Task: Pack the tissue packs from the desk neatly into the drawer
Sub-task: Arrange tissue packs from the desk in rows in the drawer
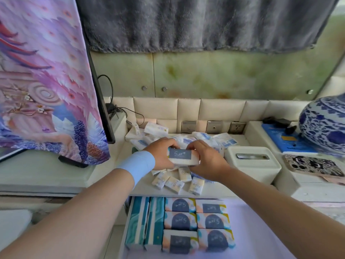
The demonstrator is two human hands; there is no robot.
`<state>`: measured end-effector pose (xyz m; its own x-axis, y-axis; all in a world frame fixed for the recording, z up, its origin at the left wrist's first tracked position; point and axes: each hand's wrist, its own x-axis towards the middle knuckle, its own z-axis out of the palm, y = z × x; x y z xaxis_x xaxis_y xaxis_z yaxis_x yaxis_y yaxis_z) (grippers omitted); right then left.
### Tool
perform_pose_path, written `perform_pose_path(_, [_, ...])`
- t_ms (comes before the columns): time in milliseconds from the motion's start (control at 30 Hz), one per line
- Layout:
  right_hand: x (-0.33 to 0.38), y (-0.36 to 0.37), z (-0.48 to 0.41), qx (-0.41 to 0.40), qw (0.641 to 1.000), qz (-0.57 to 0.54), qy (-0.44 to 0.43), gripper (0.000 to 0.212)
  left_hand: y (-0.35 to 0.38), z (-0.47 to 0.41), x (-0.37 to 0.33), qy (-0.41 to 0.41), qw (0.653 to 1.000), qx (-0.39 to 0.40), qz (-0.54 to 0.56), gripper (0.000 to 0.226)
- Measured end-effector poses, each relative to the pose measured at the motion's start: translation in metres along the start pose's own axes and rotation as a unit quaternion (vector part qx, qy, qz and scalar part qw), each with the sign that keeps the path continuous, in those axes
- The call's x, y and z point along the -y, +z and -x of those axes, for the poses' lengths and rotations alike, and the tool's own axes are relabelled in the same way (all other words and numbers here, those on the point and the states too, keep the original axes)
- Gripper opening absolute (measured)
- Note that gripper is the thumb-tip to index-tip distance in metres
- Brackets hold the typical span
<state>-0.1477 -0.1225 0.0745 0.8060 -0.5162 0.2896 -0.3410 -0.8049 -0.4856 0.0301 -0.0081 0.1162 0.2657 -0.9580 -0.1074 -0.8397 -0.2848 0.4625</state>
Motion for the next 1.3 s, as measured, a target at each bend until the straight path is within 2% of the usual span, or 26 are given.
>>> perform_pose_path(100, [-0.005,-0.012,0.034,-0.049,0.993,0.070,-0.086,0.043,0.007,0.009,-0.018,-0.033,0.993,0.066,0.091,0.083])
perform_pose_path(200, [-0.011,-0.022,0.066,-0.077,0.965,0.155,-0.196,0.022,0.016,0.015,-0.028,-0.082,0.973,0.151,0.155,0.102])
perform_pose_path(300, [-0.015,-0.029,0.094,-0.086,0.961,0.169,-0.202,0.018,0.029,0.016,-0.036,-0.100,0.957,0.206,0.178,0.114])
perform_pose_path(367, [-0.020,-0.032,0.109,-0.077,0.967,0.166,-0.176,0.022,0.036,0.017,-0.045,-0.092,0.950,0.216,0.206,0.091])
perform_pose_path(433, [-0.025,-0.035,0.122,-0.026,0.985,0.137,-0.106,0.044,0.042,0.020,-0.056,-0.079,0.954,0.211,0.198,0.068])
perform_pose_path(500, [-0.030,-0.036,0.136,0.054,0.995,0.082,-0.015,0.077,0.052,0.022,-0.064,-0.073,0.964,0.200,0.159,0.067])
perform_pose_path(567, [-0.030,-0.036,0.146,0.121,0.990,0.014,0.071,0.094,0.065,0.023,-0.072,-0.049,0.974,0.200,0.094,0.071])
perform_pose_path(633, [-0.034,-0.036,0.150,0.171,0.977,0.030,0.122,0.091,0.082,0.023,-0.080,-0.018,0.978,0.205,0.022,0.071])
perform_pose_path(767, [-0.047,-0.038,0.149,0.254,0.948,0.092,0.170,0.051,0.117,0.015,-0.097,0.050,0.979,0.197,-0.021,0.053])
perform_pose_path(833, [-0.058,-0.038,0.151,0.287,0.927,0.158,0.182,0.043,0.135,0.008,-0.104,0.070,0.978,0.190,-0.048,0.051])
perform_pose_path(967, [-0.098,-0.031,0.159,0.313,0.873,0.317,0.197,0.046,0.171,-0.001,-0.101,0.089,0.955,0.240,-0.152,0.058])
perform_pose_path(1100, [-0.135,-0.015,0.169,0.312,0.849,0.356,0.233,0.054,0.193,-0.007,-0.081,0.106,0.922,0.269,-0.259,0.055])
perform_pose_path(1167, [-0.149,-0.007,0.172,0.319,0.849,0.342,0.245,0.061,0.201,-0.010,-0.074,0.112,0.920,0.267,-0.265,0.060])
perform_pose_path(1300, [-0.167,0.012,0.175,0.298,0.887,0.235,0.261,0.068,0.223,-0.011,-0.065,0.088,0.929,0.258,-0.250,0.072])
